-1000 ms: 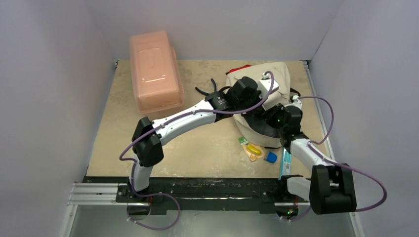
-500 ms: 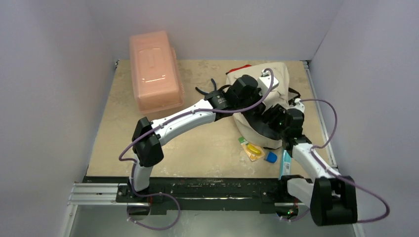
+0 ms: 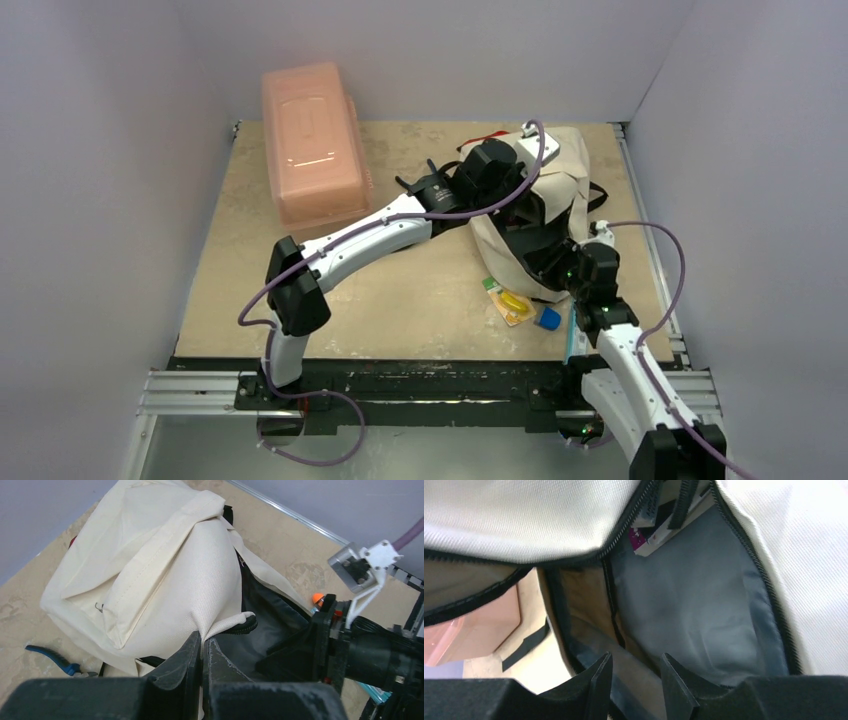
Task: Pack the student bag
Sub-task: Place the book in the student bag.
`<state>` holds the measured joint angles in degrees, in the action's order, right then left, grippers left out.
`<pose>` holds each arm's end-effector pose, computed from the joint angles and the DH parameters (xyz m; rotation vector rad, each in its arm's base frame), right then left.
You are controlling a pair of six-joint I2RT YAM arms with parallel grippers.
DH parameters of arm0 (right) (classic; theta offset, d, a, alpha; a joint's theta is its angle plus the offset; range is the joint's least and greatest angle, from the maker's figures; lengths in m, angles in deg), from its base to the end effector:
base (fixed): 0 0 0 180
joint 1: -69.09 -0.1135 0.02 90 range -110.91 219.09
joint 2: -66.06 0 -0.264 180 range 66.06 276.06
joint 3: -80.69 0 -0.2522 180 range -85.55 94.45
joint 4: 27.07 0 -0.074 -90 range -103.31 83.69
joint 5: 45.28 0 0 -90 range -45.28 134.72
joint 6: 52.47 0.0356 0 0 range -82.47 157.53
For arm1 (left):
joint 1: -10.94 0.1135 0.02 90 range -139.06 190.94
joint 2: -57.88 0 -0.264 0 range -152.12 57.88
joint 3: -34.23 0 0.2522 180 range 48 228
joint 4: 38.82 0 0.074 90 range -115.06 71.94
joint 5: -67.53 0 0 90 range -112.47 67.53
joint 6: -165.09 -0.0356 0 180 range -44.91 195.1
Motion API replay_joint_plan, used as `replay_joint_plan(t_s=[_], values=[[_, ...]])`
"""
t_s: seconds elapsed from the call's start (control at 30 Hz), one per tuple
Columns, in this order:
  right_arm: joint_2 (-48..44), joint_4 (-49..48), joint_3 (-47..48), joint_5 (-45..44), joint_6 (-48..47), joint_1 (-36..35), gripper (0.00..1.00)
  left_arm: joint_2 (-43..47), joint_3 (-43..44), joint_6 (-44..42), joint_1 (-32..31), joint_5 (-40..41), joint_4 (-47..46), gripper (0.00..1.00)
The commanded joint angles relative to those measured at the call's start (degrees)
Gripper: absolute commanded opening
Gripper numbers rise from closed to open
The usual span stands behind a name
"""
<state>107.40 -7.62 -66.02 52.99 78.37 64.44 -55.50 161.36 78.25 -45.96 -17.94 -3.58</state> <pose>0.1674 0.0188 0.2021 0.5661 2.0297 0.6342 0.2599 -0.3935 0.3757 0.8535 1.8034 -0.6114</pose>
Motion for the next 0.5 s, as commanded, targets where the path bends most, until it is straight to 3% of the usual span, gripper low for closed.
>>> replay_joint_plan(t_s=[0.0,0.1,0.17,0.47], values=[[10.64,-13.42,3.54,-3.73,-1.09,-0.28,0.36,2.87,1.12,3.2,-0.11,-4.24,-4.9,0.0],[23.24,-20.6,8.16,-3.97,0.23,-0.32,0.09,3.76,-0.71,4.18,-0.22,-5.65,-4.7,0.0],[28.99,-24.59,9.91,-4.74,1.43,-0.24,0.01,4.43,-2.15,4.63,-0.22,-5.71,-4.55,0.0],[40.84,-37.25,17.19,-14.52,3.73,-0.22,0.0,3.77,-4.87,6.34,-0.32,-6.37,-4.86,0.0]])
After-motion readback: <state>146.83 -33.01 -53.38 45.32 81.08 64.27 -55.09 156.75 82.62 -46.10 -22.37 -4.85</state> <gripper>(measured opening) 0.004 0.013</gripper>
